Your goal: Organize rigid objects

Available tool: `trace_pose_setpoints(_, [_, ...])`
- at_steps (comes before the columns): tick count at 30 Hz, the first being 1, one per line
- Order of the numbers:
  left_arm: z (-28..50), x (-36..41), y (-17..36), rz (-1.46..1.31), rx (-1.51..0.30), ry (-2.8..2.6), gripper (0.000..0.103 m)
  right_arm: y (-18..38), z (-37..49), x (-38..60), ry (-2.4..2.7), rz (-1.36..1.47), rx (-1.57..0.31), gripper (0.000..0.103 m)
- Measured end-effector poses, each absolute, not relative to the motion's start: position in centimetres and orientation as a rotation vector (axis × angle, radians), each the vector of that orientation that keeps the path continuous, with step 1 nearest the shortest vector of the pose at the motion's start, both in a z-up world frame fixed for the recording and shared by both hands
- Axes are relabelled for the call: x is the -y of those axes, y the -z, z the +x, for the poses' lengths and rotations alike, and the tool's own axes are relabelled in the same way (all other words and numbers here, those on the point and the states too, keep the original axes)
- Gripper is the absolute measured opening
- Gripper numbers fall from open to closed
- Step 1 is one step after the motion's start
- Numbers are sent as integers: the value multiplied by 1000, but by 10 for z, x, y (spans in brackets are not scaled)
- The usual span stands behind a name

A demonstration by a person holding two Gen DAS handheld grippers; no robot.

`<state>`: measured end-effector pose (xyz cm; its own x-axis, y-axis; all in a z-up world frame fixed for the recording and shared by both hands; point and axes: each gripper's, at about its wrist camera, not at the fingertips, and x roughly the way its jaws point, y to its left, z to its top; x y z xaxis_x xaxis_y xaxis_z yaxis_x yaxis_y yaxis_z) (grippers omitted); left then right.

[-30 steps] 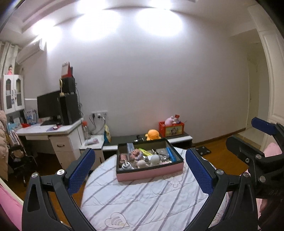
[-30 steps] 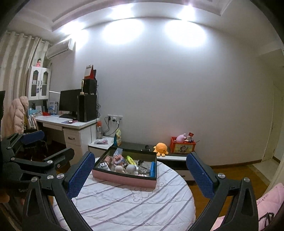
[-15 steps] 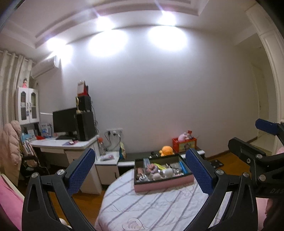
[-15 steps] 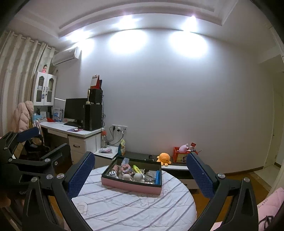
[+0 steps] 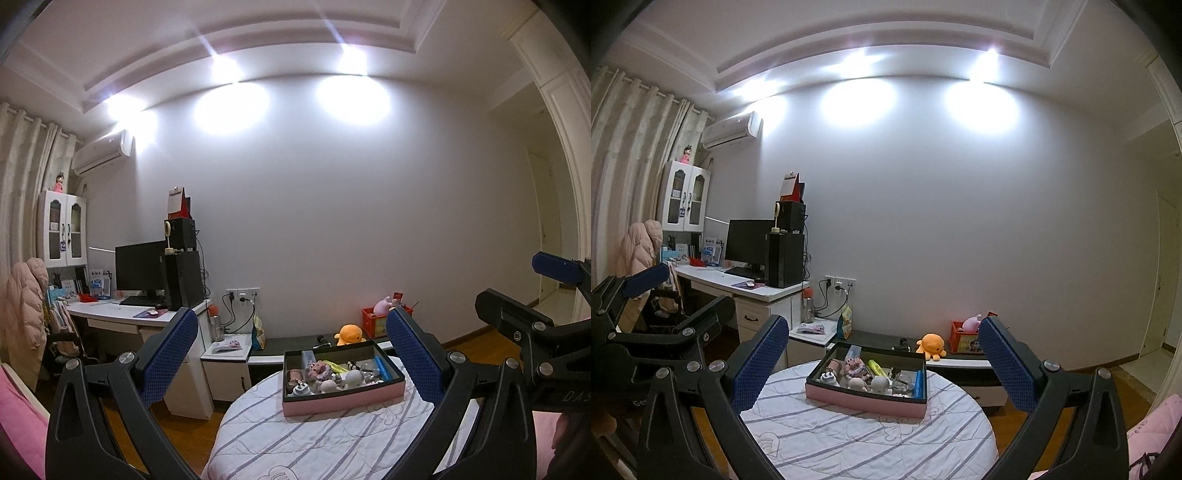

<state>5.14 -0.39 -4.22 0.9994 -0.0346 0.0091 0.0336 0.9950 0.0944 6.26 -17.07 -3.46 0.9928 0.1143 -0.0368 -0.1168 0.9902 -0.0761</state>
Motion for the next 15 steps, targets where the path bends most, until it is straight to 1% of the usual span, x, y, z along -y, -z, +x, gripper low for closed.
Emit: trace_pose_setpoints(15, [50, 6, 41, 116, 14, 18, 103, 31, 63, 174, -128, -70, -25, 103])
